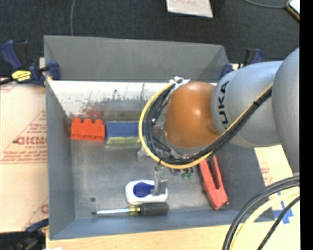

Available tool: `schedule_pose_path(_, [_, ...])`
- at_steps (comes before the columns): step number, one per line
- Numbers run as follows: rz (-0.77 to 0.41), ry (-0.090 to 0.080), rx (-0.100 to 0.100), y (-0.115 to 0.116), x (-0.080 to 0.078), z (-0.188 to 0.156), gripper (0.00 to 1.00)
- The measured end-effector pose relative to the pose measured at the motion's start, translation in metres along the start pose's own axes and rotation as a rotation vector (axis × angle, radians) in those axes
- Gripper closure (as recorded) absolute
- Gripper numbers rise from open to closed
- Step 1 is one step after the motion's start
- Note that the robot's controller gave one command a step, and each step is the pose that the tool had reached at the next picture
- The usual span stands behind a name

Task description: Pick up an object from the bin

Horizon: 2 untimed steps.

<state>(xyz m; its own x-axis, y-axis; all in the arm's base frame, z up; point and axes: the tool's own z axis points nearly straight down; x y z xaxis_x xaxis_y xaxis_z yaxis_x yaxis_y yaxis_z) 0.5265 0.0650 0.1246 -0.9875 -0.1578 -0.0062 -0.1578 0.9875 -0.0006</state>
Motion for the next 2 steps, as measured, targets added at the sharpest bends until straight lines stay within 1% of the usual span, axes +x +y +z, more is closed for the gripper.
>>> schedule_pose_path(1, [-0.022, -0.005, 0.000, 0.008, 0.003, -0.017, 0.00])
schedule_pose_path(2, [0.027, 0.007, -0.002, 0.020, 0.014, 0.014, 0.00])
